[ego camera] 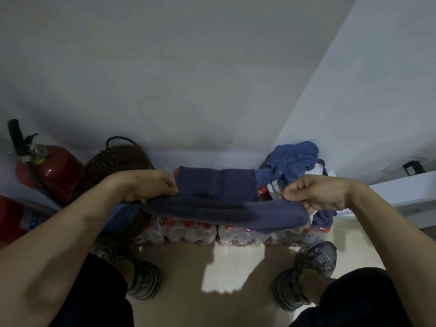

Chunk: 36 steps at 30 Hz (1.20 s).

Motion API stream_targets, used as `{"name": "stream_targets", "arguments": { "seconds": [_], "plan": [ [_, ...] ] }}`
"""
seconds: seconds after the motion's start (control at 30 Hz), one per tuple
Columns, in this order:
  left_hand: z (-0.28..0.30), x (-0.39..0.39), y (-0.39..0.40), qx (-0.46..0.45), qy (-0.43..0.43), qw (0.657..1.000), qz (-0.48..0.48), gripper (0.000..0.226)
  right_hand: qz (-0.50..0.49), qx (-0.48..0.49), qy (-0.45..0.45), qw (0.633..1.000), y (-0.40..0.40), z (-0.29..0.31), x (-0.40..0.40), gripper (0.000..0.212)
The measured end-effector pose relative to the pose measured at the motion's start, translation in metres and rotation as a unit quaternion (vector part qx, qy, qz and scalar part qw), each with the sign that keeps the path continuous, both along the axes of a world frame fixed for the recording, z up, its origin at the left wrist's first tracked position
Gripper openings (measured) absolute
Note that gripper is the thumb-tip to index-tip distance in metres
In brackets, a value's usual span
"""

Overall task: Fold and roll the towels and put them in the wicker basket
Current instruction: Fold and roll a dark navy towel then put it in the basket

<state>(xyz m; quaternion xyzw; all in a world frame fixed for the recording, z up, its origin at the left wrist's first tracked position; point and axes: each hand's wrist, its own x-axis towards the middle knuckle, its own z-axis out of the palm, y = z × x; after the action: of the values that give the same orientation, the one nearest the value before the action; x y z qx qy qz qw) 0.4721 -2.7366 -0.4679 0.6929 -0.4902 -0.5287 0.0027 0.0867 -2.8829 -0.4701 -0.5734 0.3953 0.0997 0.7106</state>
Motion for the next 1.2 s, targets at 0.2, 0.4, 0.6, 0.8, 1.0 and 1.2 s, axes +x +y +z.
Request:
{"name": "stream_targets", "arguments": {
  "seconds": [0.2, 0.4, 0.6, 0.8, 1.0, 1.2],
  "plan": [
    [-0.017, -0.005, -0.012, -0.077, -0.049, 0.987, 0.133, 0.028, -0.148, -0.04, -0.116, 0.981, 0.002, -0.002, 0.027, 0.02],
    [-0.031, -0.014, -0.024, -0.079, -0.016, 0.973, 0.215, 0.021, -0.23, 0.013, -0.244, 0.942, 0.005, -0.003, 0.057, 0.015],
    [-0.073, -0.01, -0.034, -0.036, 0.017, 0.93, 0.365, 0.021, -0.355, -0.167, -0.044, 0.919, -0.004, -0.063, 0.084, 0.015],
    [-0.126, 0.006, -0.052, -0.148, -0.17, 0.948, 0.224, 0.032, -0.262, -0.3, 0.155, 0.904, -0.038, -0.134, 0.078, 0.024],
    [-0.166, 0.013, -0.071, -0.232, -0.186, 0.925, 0.238, 0.024, -0.285, -0.334, 0.158, 0.884, -0.054, -0.177, 0.098, 0.022],
    [-0.187, 0.016, -0.081, -0.295, -0.229, 0.902, 0.218, 0.023, -0.261, -0.394, 0.167, 0.865, -0.064, -0.195, 0.109, 0.025]
  ]
}}
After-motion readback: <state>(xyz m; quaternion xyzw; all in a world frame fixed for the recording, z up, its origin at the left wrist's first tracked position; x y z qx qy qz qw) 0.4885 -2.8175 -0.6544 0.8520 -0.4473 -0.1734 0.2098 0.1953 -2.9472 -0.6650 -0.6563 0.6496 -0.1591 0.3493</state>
